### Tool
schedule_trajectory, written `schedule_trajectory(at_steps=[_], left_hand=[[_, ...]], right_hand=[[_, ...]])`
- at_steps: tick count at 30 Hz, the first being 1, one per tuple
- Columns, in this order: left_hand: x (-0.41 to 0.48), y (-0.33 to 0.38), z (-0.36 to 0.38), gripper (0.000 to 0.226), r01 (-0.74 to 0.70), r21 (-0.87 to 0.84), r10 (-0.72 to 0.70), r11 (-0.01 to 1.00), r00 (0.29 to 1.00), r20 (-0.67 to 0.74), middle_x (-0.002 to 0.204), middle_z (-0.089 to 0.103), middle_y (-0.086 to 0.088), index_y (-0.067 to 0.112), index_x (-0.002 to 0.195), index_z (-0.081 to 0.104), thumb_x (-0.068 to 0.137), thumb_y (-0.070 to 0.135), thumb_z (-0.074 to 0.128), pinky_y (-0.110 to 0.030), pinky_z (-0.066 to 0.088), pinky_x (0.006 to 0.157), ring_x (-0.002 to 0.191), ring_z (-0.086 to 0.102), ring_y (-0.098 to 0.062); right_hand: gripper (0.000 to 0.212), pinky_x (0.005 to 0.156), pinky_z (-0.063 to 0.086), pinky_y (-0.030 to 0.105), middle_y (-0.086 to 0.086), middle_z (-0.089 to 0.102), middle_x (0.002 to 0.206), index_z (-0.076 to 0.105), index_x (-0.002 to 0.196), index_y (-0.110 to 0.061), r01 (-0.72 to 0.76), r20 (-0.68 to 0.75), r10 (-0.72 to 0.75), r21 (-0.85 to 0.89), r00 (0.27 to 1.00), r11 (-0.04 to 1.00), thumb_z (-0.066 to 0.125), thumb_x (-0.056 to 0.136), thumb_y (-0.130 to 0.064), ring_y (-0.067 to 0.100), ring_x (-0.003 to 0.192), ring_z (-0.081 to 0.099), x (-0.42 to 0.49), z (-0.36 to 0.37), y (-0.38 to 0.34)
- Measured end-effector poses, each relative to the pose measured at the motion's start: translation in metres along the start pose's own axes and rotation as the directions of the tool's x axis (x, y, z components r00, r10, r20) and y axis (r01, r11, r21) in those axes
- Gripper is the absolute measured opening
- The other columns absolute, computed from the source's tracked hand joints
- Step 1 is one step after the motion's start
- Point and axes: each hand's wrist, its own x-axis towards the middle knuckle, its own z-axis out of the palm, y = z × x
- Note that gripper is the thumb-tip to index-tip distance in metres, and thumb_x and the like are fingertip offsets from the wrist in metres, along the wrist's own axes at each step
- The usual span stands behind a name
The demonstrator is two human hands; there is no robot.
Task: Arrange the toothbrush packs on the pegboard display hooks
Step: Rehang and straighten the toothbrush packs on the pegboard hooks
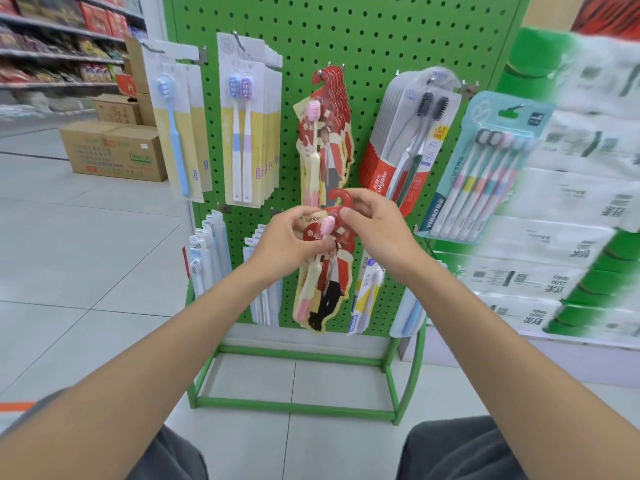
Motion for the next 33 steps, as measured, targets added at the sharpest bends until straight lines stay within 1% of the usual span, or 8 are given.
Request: schedule_trajectory(at_steps=[3, 8, 13, 16, 23, 25, 28, 33], left_hand=[[0.001, 0.006, 0.005, 0.052, -0.030, 0.046, 0.031, 0.998, 0.999, -0.018, 0.089, 0.069, -0.001, 0.021, 0.119, 0.064, 0.072, 0.015, 0.086, -0.037, 0.061, 0.069, 0.075, 0.071, -0.016], [0.016, 0.027, -0.007, 0.068, -0.002, -0.027, 0.002, 1.000, 1.000, -0.027, 0.122, 0.059, 0.004, 0.025, 0.140, 0.049, 0.079, 0.008, 0.076, -0.018, 0.055, 0.071, 0.105, 0.060, -0.005], [0.045, 0.064, -0.038, 0.048, -0.022, 0.032, 0.027, 0.999, 0.986, -0.164, 0.123, 0.053, 0.007, 0.022, 0.139, 0.049, 0.094, 0.004, 0.057, -0.008, 0.044, 0.064, 0.099, 0.054, 0.002], [0.065, 0.086, -0.047, 0.048, -0.062, 0.089, 0.078, 0.994, 0.979, -0.188, 0.127, 0.051, 0.006, 0.021, 0.140, 0.047, 0.096, 0.002, 0.053, -0.004, 0.039, 0.065, 0.114, 0.049, -0.006], [0.103, 0.126, -0.046, 0.052, -0.122, 0.168, 0.154, 0.978, 0.969, -0.195, 0.144, 0.046, 0.001, 0.019, 0.145, 0.041, 0.097, 0.007, 0.055, -0.020, 0.043, 0.094, 0.131, 0.043, -0.012], [0.110, 0.131, -0.043, 0.053, -0.123, 0.204, 0.162, 0.971, 0.969, -0.186, 0.144, 0.047, 0.001, 0.019, 0.145, 0.041, 0.096, 0.012, 0.059, -0.013, 0.042, 0.091, 0.128, 0.046, -0.014], [0.117, 0.131, -0.042, 0.051, -0.109, 0.220, 0.148, 0.969, 0.975, -0.168, 0.132, 0.051, 0.007, 0.019, 0.142, 0.045, 0.094, 0.016, 0.064, -0.006, 0.042, 0.062, 0.111, 0.051, -0.007], [0.124, 0.120, -0.047, 0.049, -0.104, 0.262, 0.150, 0.959, 0.975, -0.163, 0.131, 0.055, 0.001, 0.018, 0.135, 0.051, 0.090, 0.021, 0.069, -0.014, 0.040, 0.081, 0.112, 0.049, -0.008]], right_hand=[[0.022, 0.088, 0.056, 0.030, -0.009, 0.071, 0.098, 0.065, 0.113, -0.025, 0.058, -0.088, -0.073, -0.164, 0.993, 0.985, 0.055, 0.098, -0.011, 0.004, 0.091, 0.068, 0.004, -0.010, -0.005], [0.022, 0.077, 0.060, 0.039, -0.007, 0.072, 0.088, 0.072, 0.110, -0.019, 0.032, -0.174, -0.077, -0.248, 0.982, 0.968, 0.057, 0.096, -0.012, 0.011, 0.081, 0.070, 0.021, -0.023, -0.023], [0.034, 0.068, 0.059, 0.042, -0.004, 0.071, 0.090, 0.062, 0.130, -0.017, 0.058, -0.259, -0.148, -0.328, 0.954, 0.943, 0.056, 0.097, -0.014, 0.029, 0.079, 0.070, 0.049, -0.048, -0.067], [0.033, 0.061, 0.059, 0.041, -0.010, 0.068, 0.083, 0.062, 0.129, -0.016, 0.074, -0.325, -0.198, -0.356, 0.925, 0.931, 0.056, 0.097, -0.011, 0.027, 0.070, 0.070, 0.071, -0.066, -0.098], [0.031, 0.064, 0.060, 0.036, -0.004, 0.071, 0.093, 0.062, 0.126, -0.017, 0.114, -0.365, -0.292, -0.437, 0.884, 0.892, 0.057, 0.095, -0.011, 0.014, 0.073, 0.070, 0.119, -0.091, -0.147], [0.029, 0.059, 0.058, 0.032, -0.003, 0.071, 0.092, 0.063, 0.123, -0.016, 0.118, -0.343, -0.292, -0.447, 0.893, 0.887, 0.057, 0.095, -0.010, 0.010, 0.068, 0.068, 0.129, -0.089, -0.148], [0.025, 0.065, 0.060, 0.038, -0.003, 0.069, 0.087, 0.064, 0.118, -0.015, 0.104, -0.301, -0.252, -0.432, 0.920, 0.896, 0.058, 0.095, -0.009, 0.013, 0.073, 0.070, 0.139, -0.081, -0.139], [0.022, 0.063, 0.061, 0.040, 0.001, 0.070, 0.085, 0.063, 0.115, -0.013, 0.058, -0.238, -0.165, -0.402, 0.957, 0.914, 0.058, 0.096, -0.007, 0.016, 0.075, 0.071, 0.154, -0.070, -0.122]])
